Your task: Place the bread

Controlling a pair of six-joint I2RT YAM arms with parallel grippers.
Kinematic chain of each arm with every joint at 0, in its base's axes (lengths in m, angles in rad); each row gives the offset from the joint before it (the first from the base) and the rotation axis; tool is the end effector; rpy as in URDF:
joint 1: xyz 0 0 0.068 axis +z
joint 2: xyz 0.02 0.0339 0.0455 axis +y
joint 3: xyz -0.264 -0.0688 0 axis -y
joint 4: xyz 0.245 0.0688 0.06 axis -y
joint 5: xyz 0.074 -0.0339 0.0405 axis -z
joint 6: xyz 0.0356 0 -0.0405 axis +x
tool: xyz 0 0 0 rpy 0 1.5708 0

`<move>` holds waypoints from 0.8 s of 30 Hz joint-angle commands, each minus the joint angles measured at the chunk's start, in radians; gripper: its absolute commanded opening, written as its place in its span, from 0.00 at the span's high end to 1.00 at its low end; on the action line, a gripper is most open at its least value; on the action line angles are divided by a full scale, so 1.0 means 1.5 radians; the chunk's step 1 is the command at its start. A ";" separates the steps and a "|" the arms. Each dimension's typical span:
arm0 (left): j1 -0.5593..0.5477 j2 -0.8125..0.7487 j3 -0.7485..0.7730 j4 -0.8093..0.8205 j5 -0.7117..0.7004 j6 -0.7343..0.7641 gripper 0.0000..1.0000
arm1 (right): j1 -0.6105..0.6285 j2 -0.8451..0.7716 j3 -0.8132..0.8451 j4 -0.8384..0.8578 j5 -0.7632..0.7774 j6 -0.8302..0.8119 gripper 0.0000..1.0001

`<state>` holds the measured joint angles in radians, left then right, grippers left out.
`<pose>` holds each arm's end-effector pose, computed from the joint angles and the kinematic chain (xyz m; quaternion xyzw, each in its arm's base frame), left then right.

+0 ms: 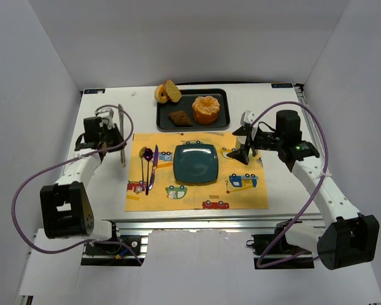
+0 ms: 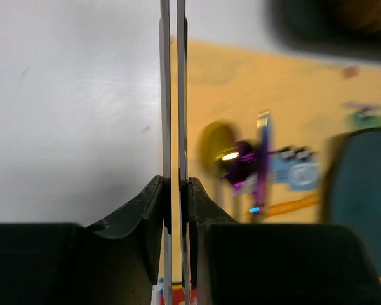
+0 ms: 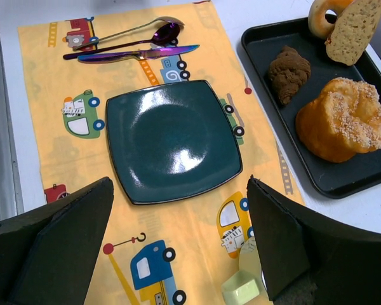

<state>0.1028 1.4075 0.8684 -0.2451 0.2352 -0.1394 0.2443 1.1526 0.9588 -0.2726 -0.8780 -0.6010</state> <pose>0.2943 0.0220 0.2230 -0.0662 0.9160 -0.1153 0.3785 0.2371 0.0873 0.3229 -0.5194 0.6114 0.2719 0.5315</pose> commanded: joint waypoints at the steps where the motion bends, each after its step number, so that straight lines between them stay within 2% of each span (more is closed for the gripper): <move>1: -0.057 -0.021 0.053 0.043 0.076 -0.109 0.70 | -0.005 -0.018 -0.005 0.031 -0.012 0.018 0.11; 3: -0.105 0.004 0.072 0.026 0.071 -0.132 0.67 | -0.007 -0.020 -0.006 0.031 -0.011 0.017 0.11; 12: -0.193 0.104 0.183 0.042 0.093 -0.272 0.62 | -0.019 -0.029 -0.019 0.044 -0.015 0.026 0.11; 17: -0.204 0.136 0.212 0.059 0.101 -0.370 0.66 | -0.023 -0.039 -0.029 0.048 -0.015 0.026 0.11; 24: -0.217 0.152 0.246 0.017 0.067 -0.381 0.60 | -0.030 -0.045 -0.040 0.056 -0.021 0.031 0.11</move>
<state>-0.2161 1.6489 1.1820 -0.2104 0.3515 -0.6785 0.2062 1.1061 0.9108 -0.2260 -0.8799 -0.5728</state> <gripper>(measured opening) 0.397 0.895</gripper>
